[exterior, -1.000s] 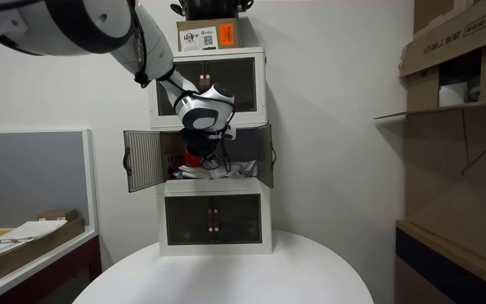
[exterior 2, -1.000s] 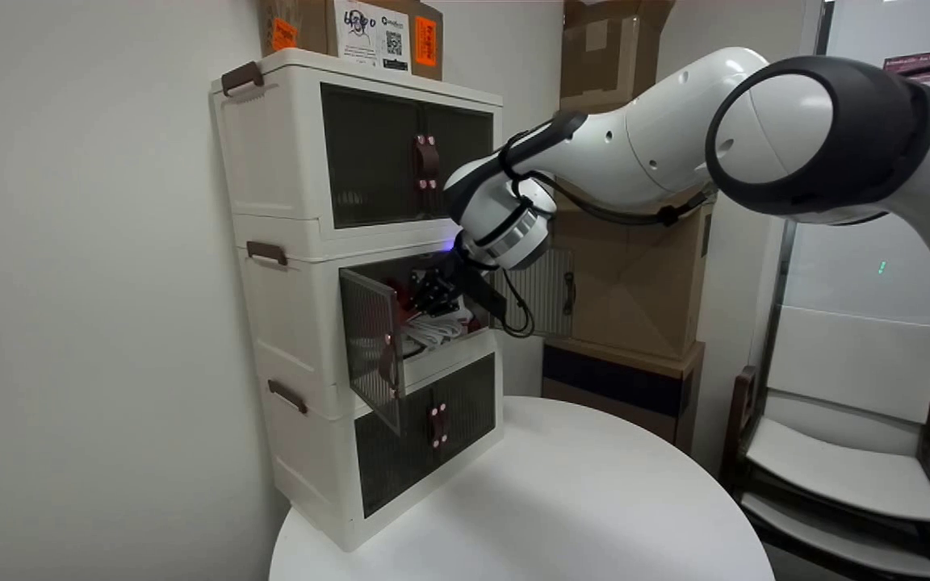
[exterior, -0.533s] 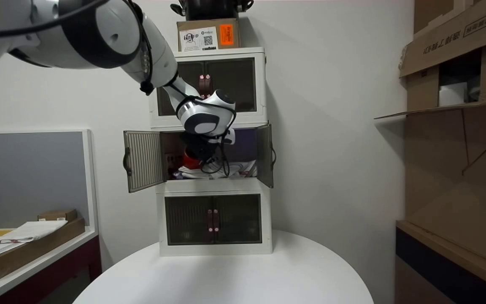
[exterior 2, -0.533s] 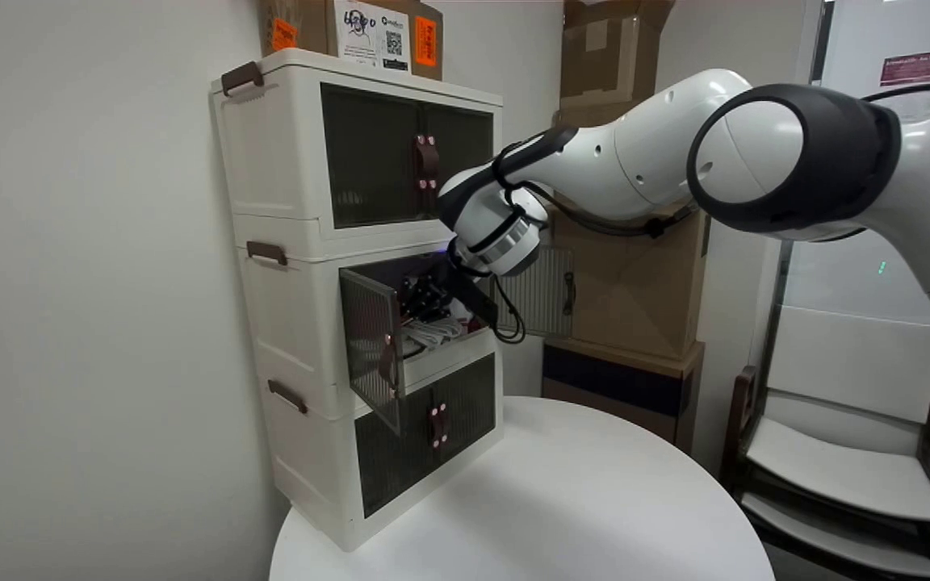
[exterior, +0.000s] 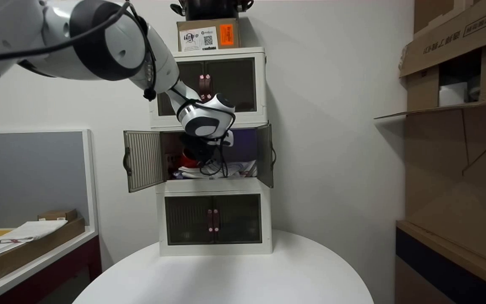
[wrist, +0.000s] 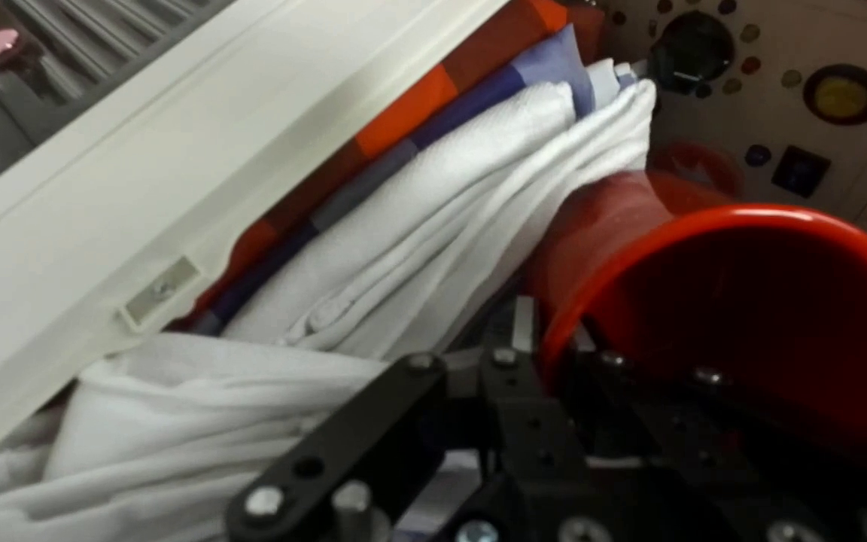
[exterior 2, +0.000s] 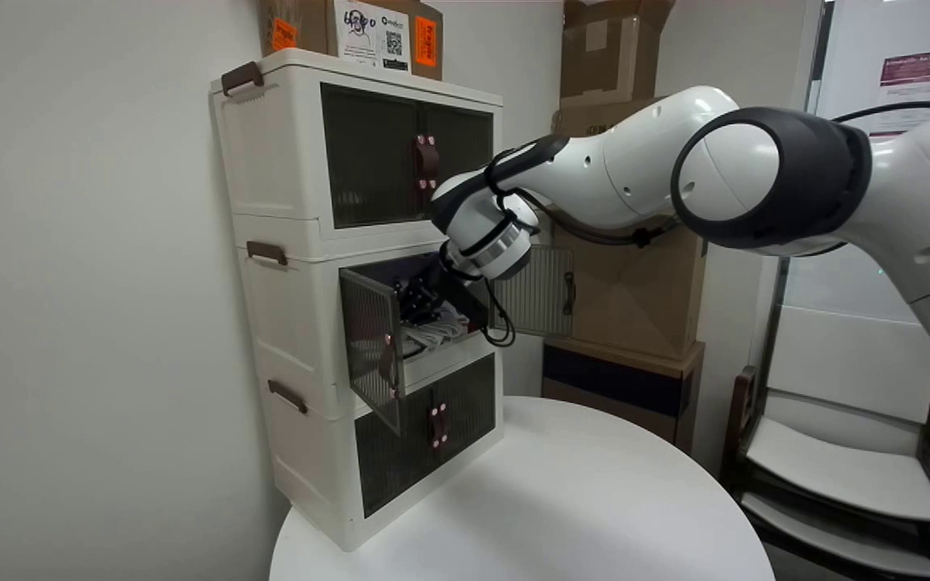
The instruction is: Put the red cup inside the middle cabinet
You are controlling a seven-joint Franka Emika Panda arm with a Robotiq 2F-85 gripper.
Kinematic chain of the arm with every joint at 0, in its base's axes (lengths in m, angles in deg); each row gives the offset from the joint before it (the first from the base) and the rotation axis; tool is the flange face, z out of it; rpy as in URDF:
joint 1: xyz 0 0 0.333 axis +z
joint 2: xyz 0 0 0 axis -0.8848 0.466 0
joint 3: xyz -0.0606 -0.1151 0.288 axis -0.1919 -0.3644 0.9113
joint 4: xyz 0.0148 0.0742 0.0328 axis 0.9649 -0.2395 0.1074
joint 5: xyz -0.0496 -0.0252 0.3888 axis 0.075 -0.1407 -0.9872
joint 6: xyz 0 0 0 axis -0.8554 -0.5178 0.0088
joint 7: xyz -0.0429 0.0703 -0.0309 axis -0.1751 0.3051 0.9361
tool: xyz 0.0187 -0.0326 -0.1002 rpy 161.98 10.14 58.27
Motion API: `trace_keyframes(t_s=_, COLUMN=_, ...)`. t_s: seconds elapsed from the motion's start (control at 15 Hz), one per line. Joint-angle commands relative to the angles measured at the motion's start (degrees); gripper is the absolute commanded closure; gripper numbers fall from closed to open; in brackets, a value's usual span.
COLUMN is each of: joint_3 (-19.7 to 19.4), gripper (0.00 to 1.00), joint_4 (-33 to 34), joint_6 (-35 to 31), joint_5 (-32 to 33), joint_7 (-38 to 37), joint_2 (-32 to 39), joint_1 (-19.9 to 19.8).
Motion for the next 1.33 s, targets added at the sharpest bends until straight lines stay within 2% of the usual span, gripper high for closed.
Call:
trace_keyframes(t_s=0.0, joint_3=-0.4, gripper=0.98, joint_4=4.6, joint_6=0.9, joint_5=0.3, joint_7=-1.4, joint_2=2.5, joint_1=1.2)
trace_keyframes(t_s=0.13, joint_3=-0.6, gripper=0.98, joint_4=5.3, joint_6=0.7, joint_5=0.9, joint_7=-1.6, joint_2=2.8, joint_1=1.7)
trace_keyframes(t_s=0.2, joint_3=-0.7, gripper=0.69, joint_4=5.8, joint_6=0.9, joint_5=1.1, joint_7=-1.7, joint_2=3.0, joint_1=1.8)
trace_keyframes(t_s=0.27, joint_3=-0.7, gripper=0.68, joint_4=6.3, joint_6=0.8, joint_5=1.4, joint_7=-1.7, joint_2=3.1, joint_1=1.9)
trace_keyframes(t_s=0.33, joint_3=-0.7, gripper=0.61, joint_4=6.6, joint_6=0.8, joint_5=1.4, joint_7=-1.7, joint_2=3.2, joint_1=2.0)
trace_keyframes(t_s=0.87, joint_3=-0.7, gripper=0.02, joint_4=6.4, joint_6=0.7, joint_5=1.2, joint_7=-1.4, joint_2=2.2, joint_1=1.6)
trace_keyframes(t_s=1.27, joint_3=-1.2, gripper=0.0, joint_4=3.2, joint_6=-0.1, joint_5=1.1, joint_7=0.7, joint_2=-1.6, joint_1=0.3)
